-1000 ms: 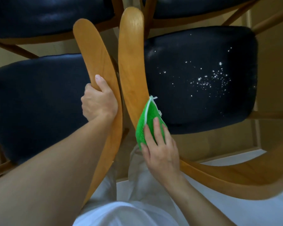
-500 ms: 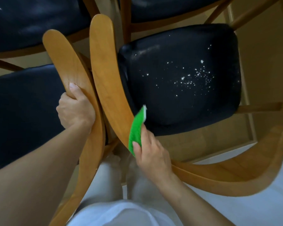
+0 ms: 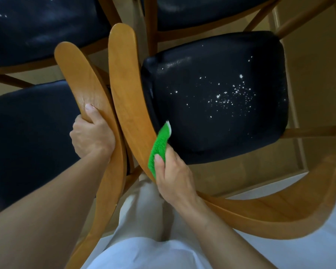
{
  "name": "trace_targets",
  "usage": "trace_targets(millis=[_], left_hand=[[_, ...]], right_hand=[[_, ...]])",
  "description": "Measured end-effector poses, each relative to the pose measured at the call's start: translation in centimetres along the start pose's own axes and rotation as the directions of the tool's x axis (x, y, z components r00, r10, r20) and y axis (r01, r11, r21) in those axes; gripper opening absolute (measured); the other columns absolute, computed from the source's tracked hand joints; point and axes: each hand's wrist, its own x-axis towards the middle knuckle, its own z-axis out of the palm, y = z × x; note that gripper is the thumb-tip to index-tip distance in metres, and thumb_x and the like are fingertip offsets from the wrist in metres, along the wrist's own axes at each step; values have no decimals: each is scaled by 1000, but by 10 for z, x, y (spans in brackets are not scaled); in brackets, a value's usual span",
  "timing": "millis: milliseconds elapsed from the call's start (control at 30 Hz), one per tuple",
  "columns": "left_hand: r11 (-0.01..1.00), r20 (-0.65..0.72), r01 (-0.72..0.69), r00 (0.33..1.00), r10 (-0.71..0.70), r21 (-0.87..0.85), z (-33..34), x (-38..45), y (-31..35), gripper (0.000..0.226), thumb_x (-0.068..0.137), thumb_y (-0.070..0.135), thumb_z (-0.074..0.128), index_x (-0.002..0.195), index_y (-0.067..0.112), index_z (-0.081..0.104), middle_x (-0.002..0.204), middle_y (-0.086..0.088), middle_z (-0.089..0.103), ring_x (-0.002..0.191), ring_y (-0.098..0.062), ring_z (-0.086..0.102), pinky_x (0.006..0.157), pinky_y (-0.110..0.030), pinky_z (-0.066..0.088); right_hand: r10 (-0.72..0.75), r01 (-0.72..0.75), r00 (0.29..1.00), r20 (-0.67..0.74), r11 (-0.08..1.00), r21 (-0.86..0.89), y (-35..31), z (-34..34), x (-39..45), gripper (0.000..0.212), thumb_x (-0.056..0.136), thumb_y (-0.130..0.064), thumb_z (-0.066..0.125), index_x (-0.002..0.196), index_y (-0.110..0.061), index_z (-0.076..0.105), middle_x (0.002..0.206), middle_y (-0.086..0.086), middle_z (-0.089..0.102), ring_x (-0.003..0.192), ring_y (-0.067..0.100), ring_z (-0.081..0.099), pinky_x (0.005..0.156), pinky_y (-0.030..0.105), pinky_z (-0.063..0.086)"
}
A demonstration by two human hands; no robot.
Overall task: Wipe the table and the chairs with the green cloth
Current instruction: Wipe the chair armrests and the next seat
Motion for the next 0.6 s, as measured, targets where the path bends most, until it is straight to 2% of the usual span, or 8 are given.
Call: trace_targets(millis=[100, 200, 267, 333, 367, 433, 500, 600], left_hand=[[1000, -2, -10, 1000, 10, -5, 0, 0, 0, 64, 93, 63, 19, 91, 14, 60, 74, -1, 59, 67, -17, 58, 61, -33, 43], [1000, -6, -22, 1000, 22, 4, 0, -1, 1, 63, 94, 62, 19, 88, 13, 59, 73, -2, 58, 65, -17, 57, 62, -34, 44], [1000, -8, -18, 1000, 18, 17, 0, -1, 2, 62, 94, 61, 19, 86, 14, 58, 70, 1, 55, 63, -15, 55, 61, -33, 41], [1000, -12, -16, 1000, 16, 13, 1, -1, 1, 62, 93, 63, 18, 85, 15, 57, 70, 2, 55, 63, -15, 55, 61, -34, 42], [1000, -12, -15, 1000, 15, 13, 1, -2, 1, 62, 92, 64, 17, 85, 17, 56, 70, 2, 55, 63, -14, 55, 60, -33, 42], [1000, -11, -15, 1000, 15, 19, 1, 0, -1, 60, 91, 66, 16, 84, 19, 54, 69, 4, 54, 61, -12, 54, 54, -29, 37], [999, -2, -20, 1000, 20, 40, 1, -1, -2, 60, 91, 66, 16, 85, 20, 54, 69, 5, 53, 60, -11, 53, 51, -25, 32], [1000, 42, -16, 999, 16, 7, -3, -3, 1, 55, 95, 63, 19, 89, 19, 52, 73, 5, 53, 65, -13, 55, 52, -26, 33]], right_hand=[[-69, 70, 997, -19, 993, 96, -25, -3, 39, 46, 101, -39, 30, 137, -13, 41, 106, 0, 59, 89, 9, 58, 71, 26, 48], [-113, 122, 991, -66, 981, 152, -45, -7, 74, 48, 103, -33, 34, 147, -14, 31, 127, 5, 56, 107, 12, 58, 86, 28, 51], [-127, 136, 990, -66, 976, 171, -52, -6, 88, 56, 102, -33, 35, 153, -16, 18, 147, 6, 43, 124, 15, 50, 97, 27, 45], [-123, 129, 991, -50, 980, 154, -55, -4, 96, 61, 102, -34, 35, 154, -19, 7, 156, 5, 29, 134, 17, 41, 102, 28, 40], [-116, 122, 992, -48, 982, 144, -54, -3, 96, 62, 102, -35, 35, 154, -20, 7, 156, 5, 29, 134, 16, 41, 102, 28, 40], [-89, 94, 995, -47, 988, 122, -51, -2, 95, 59, 101, -38, 35, 153, -20, 12, 148, 4, 42, 126, 14, 48, 96, 26, 43], [-47, 48, 999, -22, 995, 90, -46, -5, 89, 52, 101, -40, 35, 148, -22, 25, 126, 0, 57, 107, 10, 58, 84, 22, 46], [-15, 13, 999, 45, 999, 32, -36, -10, 75, 35, 101, -42, 34, 129, -23, 45, 97, -8, 60, 82, 7, 59, 65, 19, 39]])
